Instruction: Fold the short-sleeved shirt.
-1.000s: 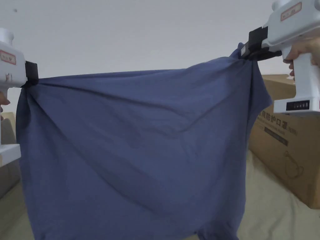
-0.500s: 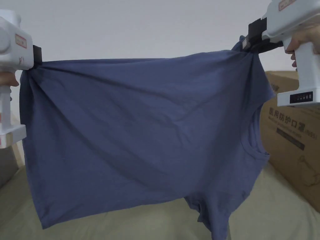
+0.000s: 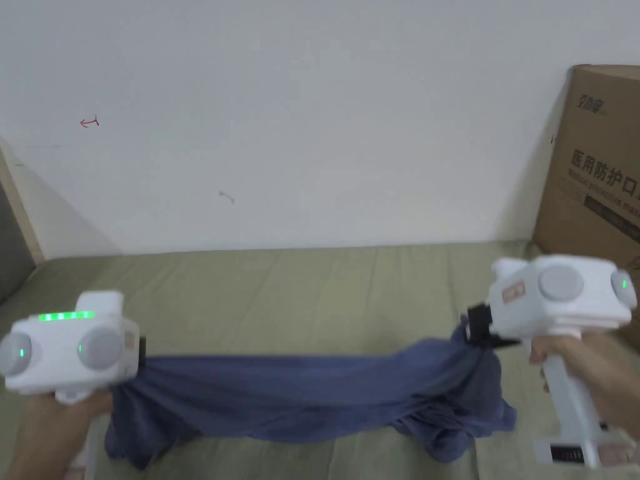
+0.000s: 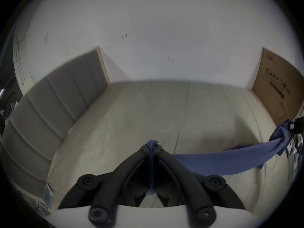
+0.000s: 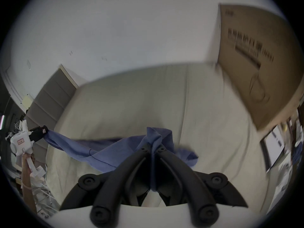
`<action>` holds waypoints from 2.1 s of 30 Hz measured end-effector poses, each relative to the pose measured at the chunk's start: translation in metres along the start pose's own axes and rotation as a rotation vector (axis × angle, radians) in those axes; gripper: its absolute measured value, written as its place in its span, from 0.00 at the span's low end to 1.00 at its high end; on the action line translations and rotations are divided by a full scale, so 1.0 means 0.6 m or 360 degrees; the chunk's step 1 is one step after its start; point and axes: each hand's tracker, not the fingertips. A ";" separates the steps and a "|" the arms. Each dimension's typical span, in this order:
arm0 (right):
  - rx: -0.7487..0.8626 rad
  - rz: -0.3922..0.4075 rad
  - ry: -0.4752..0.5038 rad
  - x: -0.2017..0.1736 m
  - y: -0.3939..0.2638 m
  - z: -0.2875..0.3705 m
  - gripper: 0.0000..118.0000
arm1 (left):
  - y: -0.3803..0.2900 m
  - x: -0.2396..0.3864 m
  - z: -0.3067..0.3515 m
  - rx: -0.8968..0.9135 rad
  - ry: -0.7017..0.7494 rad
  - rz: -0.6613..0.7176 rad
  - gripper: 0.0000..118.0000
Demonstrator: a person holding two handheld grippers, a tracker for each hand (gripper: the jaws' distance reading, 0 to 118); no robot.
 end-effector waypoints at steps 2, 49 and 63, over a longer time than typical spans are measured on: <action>-0.0058 -0.0040 0.0004 0.016 -0.045 -0.021 0.02 | -0.048 -0.011 -0.005 -0.0048 -0.0033 0.0002 0.01; 0.0122 0.0073 0.0045 -0.108 -0.632 0.332 0.00 | -0.484 -0.085 0.428 0.0185 -0.0142 0.0040 0.00; 0.0112 0.0161 -0.0054 -0.019 -0.320 0.108 0.60 | -0.389 -0.056 0.332 0.0106 -0.0183 0.0179 0.00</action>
